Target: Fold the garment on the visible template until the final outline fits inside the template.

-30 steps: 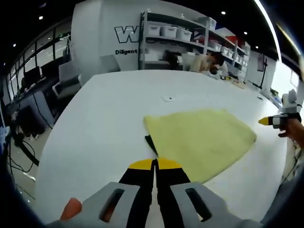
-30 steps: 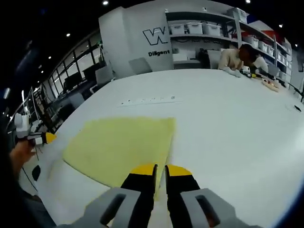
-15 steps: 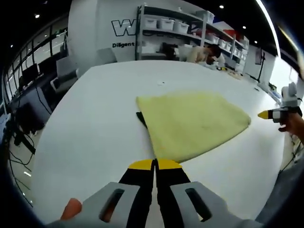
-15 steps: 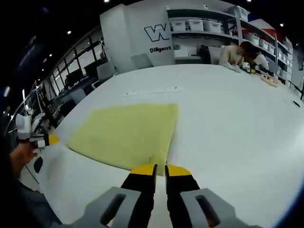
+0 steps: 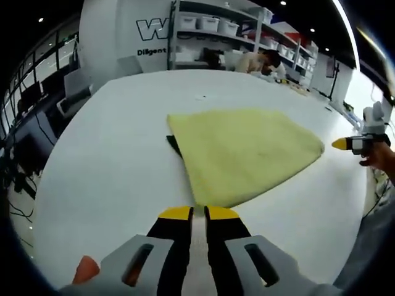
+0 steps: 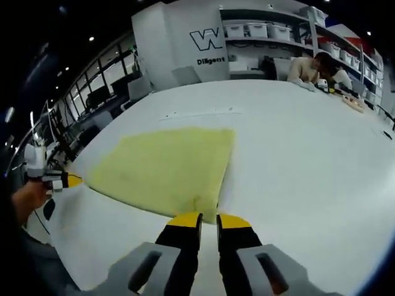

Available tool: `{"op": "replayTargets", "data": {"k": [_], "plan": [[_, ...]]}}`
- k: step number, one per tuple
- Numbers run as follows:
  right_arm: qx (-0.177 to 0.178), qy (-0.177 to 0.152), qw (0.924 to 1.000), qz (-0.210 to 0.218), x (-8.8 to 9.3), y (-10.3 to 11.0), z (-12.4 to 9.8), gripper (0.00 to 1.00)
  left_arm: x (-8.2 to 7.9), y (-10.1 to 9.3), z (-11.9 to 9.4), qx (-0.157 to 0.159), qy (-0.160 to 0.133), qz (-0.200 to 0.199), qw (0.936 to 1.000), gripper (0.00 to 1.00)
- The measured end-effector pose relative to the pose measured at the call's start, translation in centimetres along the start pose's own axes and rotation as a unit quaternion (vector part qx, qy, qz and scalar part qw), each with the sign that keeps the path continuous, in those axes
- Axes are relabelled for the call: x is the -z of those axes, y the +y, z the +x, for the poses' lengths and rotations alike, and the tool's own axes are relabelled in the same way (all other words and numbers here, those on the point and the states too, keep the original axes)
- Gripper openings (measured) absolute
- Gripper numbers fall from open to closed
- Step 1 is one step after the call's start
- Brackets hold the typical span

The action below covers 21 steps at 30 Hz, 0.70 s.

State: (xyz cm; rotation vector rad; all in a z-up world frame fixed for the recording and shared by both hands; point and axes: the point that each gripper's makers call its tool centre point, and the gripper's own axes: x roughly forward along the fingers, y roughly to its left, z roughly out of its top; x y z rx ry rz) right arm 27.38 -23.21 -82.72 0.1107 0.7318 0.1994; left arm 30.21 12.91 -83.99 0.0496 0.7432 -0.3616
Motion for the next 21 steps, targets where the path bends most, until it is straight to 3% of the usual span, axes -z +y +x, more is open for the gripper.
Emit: {"op": "replayTargets", "data": {"k": [4, 14, 21], "plan": [[-0.008, 0.001, 1.0000, -0.004, 0.2, 0.1, 0.2, 0.13, 0.0, -0.3, 0.2, 0.005, 0.000, -0.004, 1.0000, 0.21], [-0.026, 0.003, 0.9990, -0.035, 0.5, 0.1, 0.8, 0.29, -0.3, -0.5, 0.8, 0.015, -0.004, 0.002, 0.9999, 0.20], [-0.032, 0.014, 0.9978, -0.057, 1.0, -0.1, 1.6, 0.22, -0.4, -0.3, 1.1, 0.017, -0.002, -0.001, 0.9999, 0.18]]}}
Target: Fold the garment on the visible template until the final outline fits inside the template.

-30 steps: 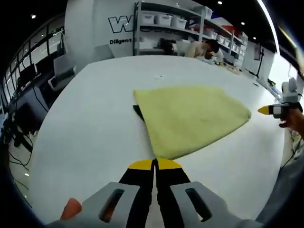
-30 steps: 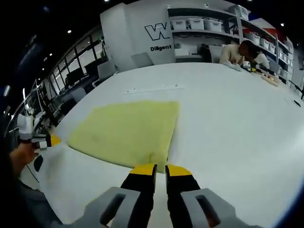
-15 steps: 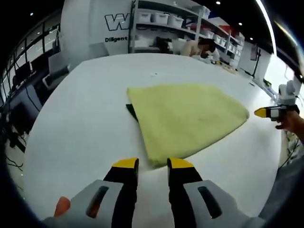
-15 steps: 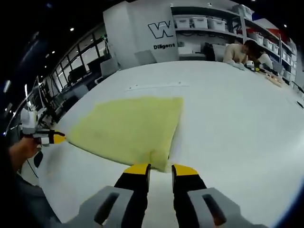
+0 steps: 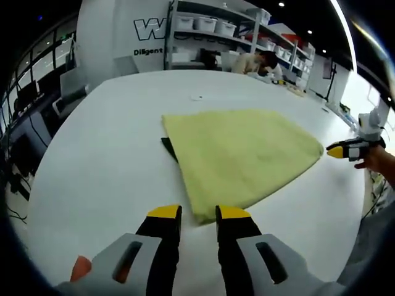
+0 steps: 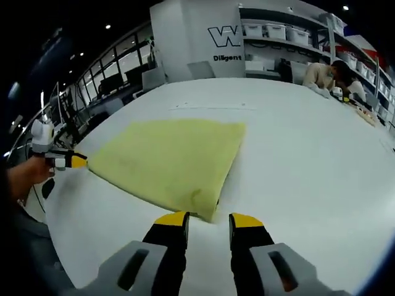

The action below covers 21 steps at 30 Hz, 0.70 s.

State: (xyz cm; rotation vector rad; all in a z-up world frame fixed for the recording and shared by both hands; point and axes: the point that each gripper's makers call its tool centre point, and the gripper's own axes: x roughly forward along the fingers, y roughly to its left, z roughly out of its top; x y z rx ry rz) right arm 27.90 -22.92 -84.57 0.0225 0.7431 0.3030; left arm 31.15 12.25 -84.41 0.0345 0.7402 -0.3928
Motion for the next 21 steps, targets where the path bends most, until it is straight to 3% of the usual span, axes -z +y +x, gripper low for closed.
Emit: {"op": "replayTargets", "data": {"k": [5, 8, 13, 18, 21], "plan": [[-0.010, 0.001, 0.9999, 0.000, -0.3, 0.1, 0.6, 0.24, 0.0, -0.1, 0.2, 0.003, 0.001, -0.004, 1.0000, 0.20], [-0.013, 0.003, 0.9996, -0.024, -0.4, 0.0, 1.0, 0.15, 0.0, -0.2, 0.3, 0.006, 0.002, -0.002, 1.0000, 0.19], [-0.017, 0.008, 0.9994, -0.030, -0.3, 0.1, 1.3, 0.12, 0.1, -0.2, 0.5, 0.007, 0.004, -0.003, 1.0000, 0.17], [-0.020, 0.012, 0.9988, -0.042, -0.2, 0.3, 1.4, 0.00, 0.2, -0.3, 0.7, 0.009, 0.006, -0.003, 0.9999, 0.15], [-0.022, 0.012, 0.9987, -0.045, -0.2, 0.3, 1.5, 0.00, 0.3, -0.5, 0.8, 0.012, 0.008, -0.003, 0.9999, 0.10]]}}
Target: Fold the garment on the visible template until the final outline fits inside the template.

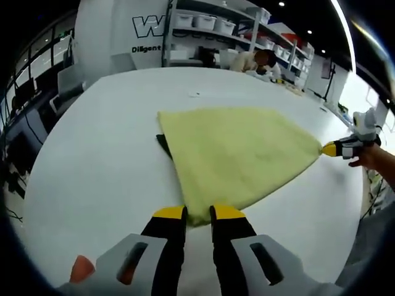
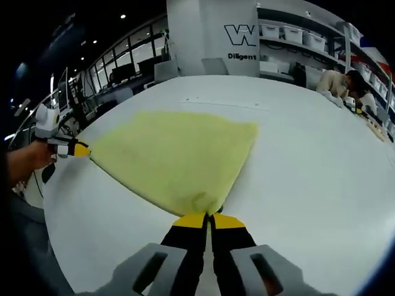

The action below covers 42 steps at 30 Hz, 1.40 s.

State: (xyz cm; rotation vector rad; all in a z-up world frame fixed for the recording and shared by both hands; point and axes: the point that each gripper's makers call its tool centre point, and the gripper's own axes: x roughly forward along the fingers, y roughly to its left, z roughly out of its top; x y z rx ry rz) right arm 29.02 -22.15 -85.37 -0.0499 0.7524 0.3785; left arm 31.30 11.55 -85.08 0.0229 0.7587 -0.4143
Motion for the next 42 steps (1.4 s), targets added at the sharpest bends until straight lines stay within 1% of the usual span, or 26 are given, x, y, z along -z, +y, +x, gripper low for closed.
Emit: {"op": "replayTargets", "data": {"k": [4, 7, 10, 12, 14, 20, 23, 27, 28, 31, 34, 38, 41, 42], "plan": [[-0.001, 0.000, 1.0000, -0.008, -0.1, 0.1, 0.0, 0.00, 0.2, 0.0, 0.1, -0.002, 0.007, 0.002, 1.0000, 0.06], [0.003, 0.001, 0.9999, -0.012, -0.1, -0.1, -0.1, 0.00, 0.2, 0.1, 0.0, -0.003, 0.009, 0.001, 1.0000, 0.02], [0.007, 0.001, 0.9999, -0.013, -0.2, -0.3, -0.1, 0.00, 0.1, 0.4, -0.1, -0.005, 0.008, 0.001, 1.0000, 0.00], [0.017, 0.002, 0.9998, -0.012, -0.1, -0.9, -0.3, 0.00, 0.1, 0.8, -0.3, -0.010, 0.010, -0.006, 0.9999, 0.00], [0.016, 0.001, 0.9999, 0.000, -0.1, -1.1, -0.4, 0.00, 0.2, 0.9, -0.3, -0.011, 0.011, -0.005, 0.9999, 0.00], [0.023, 0.016, 0.9996, -0.002, 0.7, -1.1, 0.0, 0.00, 0.8, 0.8, -0.2, -0.011, 0.022, -0.005, 0.9997, 0.00], [0.025, 0.027, 0.9993, -0.011, 1.0, -1.0, 0.2, 0.00, 1.0, 0.8, -0.2, -0.010, 0.027, -0.004, 0.9996, 0.01], [0.027, 0.038, 0.9986, -0.026, 1.4, -0.8, 0.4, 0.00, 1.9, 0.8, -0.3, -0.011, 0.049, -0.014, 0.9986, 0.05], [0.029, 0.037, 0.9985, -0.028, 1.4, -0.9, 0.3, 0.00, 1.7, 0.8, -0.3, -0.011, 0.042, -0.013, 0.9990, 0.05], [0.031, 0.037, 0.9984, -0.030, 1.3, -1.0, 0.3, 0.02, 1.8, 0.9, -0.5, -0.015, 0.045, -0.016, 0.9987, 0.09], [0.033, 0.033, 0.9988, -0.014, 1.1, -1.1, 0.0, 0.07, 1.8, 1.0, -0.7, -0.018, 0.046, -0.022, 0.9985, 0.12], [0.036, 0.010, 0.9989, 0.027, 0.2, -1.4, -0.6, 0.08, 1.7, 1.4, -1.0, -0.019, 0.044, -0.034, 0.9983, 0.15], [0.036, 0.003, 0.9987, 0.035, -0.1, -1.5, -0.7, 0.10, 1.3, 1.7, -1.3, -0.021, 0.036, -0.042, 0.9983, 0.17], [0.039, -0.006, 0.9983, 0.043, -0.6, -1.7, -0.8, 0.10, 1.1, 1.8, -1.3, -0.021, 0.033, -0.046, 0.9982, 0.17]]}}
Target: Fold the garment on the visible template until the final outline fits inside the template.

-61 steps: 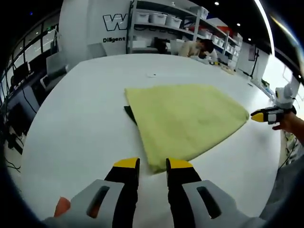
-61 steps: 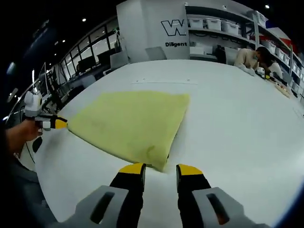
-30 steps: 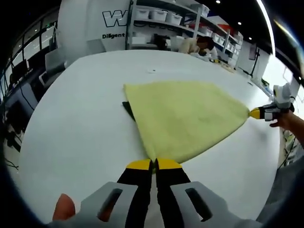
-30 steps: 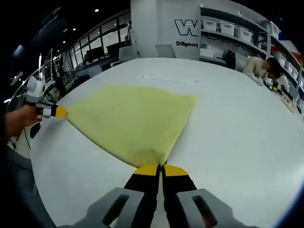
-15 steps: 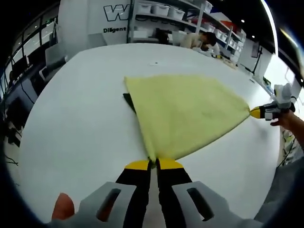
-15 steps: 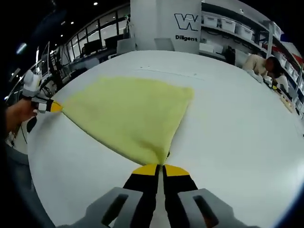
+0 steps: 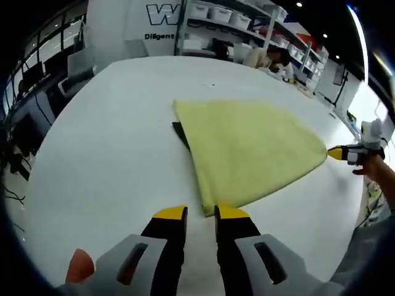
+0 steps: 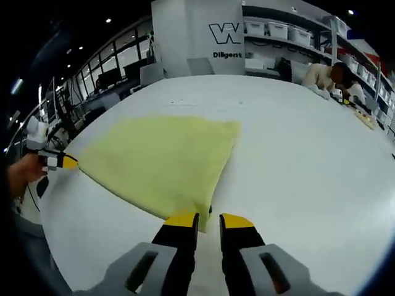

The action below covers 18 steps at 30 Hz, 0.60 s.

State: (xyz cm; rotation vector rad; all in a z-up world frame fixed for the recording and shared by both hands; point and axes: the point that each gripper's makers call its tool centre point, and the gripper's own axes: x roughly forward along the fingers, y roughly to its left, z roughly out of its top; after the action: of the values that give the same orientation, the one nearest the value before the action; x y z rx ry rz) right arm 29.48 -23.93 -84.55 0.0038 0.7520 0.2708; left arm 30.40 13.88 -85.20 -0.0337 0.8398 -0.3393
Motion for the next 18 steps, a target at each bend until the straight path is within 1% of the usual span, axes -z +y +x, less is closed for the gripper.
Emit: {"op": "replayTargets", "data": {"k": [1, 2, 4, 7, 11, 13, 14, 15, 18], "plan": [[0.003, -0.006, 1.0000, 0.006, -0.4, -0.1, 0.0, 0.11, -0.9, 0.4, -0.4, -0.005, -0.009, -0.009, 0.9999, 0.17], [0.004, -0.012, 0.9999, 0.008, -0.7, -0.1, 0.1, 0.12, -1.0, 0.4, -0.4, -0.006, -0.011, -0.009, 0.9999, 0.17], [0.002, -0.014, 0.9998, 0.015, -0.9, 0.1, 0.3, 0.15, -1.7, 0.4, -0.2, -0.006, -0.020, -0.010, 0.9997, 0.18], [-0.002, -0.013, 0.9998, 0.016, -1.5, 0.9, 1.1, 0.17, -2.6, -0.2, 0.4, -0.003, -0.021, -0.012, 0.9997, 0.19], [0.002, -0.018, 0.9997, 0.018, -2.1, 1.0, 1.6, 0.19, -3.4, -1.2, 1.0, 0.001, -0.027, 0.000, 0.9996, 0.20], [0.005, -0.014, 0.9996, 0.024, -2.1, 0.9, 2.2, 0.24, -3.4, -1.4, 1.5, -0.003, -0.025, 0.004, 0.9997, 0.24], [0.005, -0.012, 0.9996, 0.025, -2.1, 1.0, 2.2, 0.25, -3.2, -1.3, 1.8, -0.005, -0.021, 0.004, 0.9998, 0.27], [0.004, -0.011, 0.9996, 0.026, -2.0, 1.0, 2.3, 0.24, -2.9, -1.2, 2.1, -0.008, -0.012, 0.000, 0.9999, 0.27], [0.011, -0.005, 0.9996, 0.024, -1.8, 0.8, 2.4, 0.23, -2.5, -1.2, 2.6, -0.008, -0.005, -0.002, 1.0000, 0.26]]}}
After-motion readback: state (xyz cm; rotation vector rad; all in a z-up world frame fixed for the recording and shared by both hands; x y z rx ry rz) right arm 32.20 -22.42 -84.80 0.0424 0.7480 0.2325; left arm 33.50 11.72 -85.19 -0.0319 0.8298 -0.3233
